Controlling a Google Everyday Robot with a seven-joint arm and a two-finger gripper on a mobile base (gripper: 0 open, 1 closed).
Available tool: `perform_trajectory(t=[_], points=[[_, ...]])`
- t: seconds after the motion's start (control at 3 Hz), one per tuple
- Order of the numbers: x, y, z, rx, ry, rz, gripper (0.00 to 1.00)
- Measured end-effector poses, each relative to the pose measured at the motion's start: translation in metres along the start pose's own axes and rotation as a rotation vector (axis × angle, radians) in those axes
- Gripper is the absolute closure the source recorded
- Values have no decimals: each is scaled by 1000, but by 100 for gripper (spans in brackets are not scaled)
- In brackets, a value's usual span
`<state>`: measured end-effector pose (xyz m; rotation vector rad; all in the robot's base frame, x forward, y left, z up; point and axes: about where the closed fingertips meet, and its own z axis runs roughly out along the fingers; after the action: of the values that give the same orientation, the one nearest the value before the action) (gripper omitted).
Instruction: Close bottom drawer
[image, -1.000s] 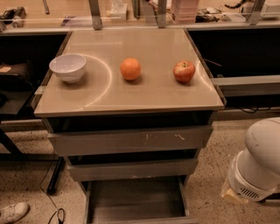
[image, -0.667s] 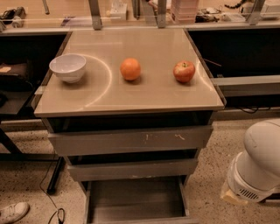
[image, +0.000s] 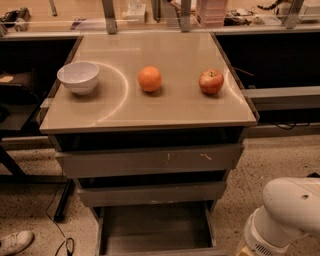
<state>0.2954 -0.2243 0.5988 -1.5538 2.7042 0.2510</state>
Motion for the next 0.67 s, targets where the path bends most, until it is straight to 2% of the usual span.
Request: perform_trajectory(t=[0.33, 0.67], points=[[6, 11, 65, -107, 9, 32, 100], [13, 32, 119, -217, 44, 49, 100]])
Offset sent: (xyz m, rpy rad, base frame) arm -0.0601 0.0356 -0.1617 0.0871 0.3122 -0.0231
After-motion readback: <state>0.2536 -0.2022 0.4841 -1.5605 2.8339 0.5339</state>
